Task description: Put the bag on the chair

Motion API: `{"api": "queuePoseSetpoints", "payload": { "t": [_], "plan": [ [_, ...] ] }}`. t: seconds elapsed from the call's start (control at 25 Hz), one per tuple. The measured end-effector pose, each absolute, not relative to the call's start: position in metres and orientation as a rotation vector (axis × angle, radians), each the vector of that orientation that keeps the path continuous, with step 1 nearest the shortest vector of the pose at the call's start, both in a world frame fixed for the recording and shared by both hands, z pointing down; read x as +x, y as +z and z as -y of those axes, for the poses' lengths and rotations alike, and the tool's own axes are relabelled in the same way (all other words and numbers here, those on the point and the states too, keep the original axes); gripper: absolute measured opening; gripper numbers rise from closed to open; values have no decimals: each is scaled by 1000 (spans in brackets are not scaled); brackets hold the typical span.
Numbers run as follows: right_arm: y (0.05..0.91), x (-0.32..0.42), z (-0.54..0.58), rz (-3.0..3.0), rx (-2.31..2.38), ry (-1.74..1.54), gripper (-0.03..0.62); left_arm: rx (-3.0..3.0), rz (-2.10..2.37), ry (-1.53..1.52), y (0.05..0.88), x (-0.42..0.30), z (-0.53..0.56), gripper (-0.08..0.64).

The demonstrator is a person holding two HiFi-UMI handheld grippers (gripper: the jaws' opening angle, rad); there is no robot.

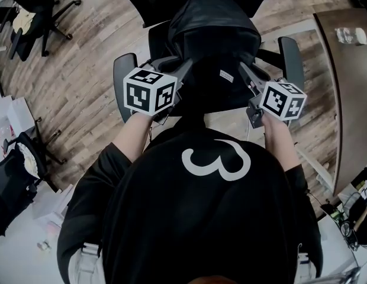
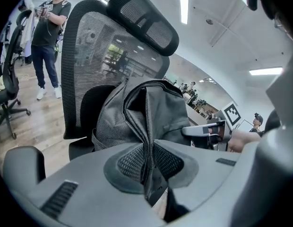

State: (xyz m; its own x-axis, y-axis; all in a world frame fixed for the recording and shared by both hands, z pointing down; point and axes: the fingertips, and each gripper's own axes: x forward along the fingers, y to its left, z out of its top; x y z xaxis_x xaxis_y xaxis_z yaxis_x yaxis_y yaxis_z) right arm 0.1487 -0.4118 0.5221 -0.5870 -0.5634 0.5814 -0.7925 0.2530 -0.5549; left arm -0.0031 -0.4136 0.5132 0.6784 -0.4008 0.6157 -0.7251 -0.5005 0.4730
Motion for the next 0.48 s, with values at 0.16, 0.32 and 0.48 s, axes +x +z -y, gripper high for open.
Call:
{"api": "queuePoseSetpoints", "payload": {
  "t": [0.16,0.32,0.48],
  "plan": [
    [532,147,416,2247,1258,1250,71,2138,859,559,522,-6,417,71],
    [537,148,417,2243,1279,1255,71,2143,859,549,527,-5,417,71],
    [542,147,419,2238,1279,1263,71,2136,863,544,533,-6,420,71]
  ]
}}
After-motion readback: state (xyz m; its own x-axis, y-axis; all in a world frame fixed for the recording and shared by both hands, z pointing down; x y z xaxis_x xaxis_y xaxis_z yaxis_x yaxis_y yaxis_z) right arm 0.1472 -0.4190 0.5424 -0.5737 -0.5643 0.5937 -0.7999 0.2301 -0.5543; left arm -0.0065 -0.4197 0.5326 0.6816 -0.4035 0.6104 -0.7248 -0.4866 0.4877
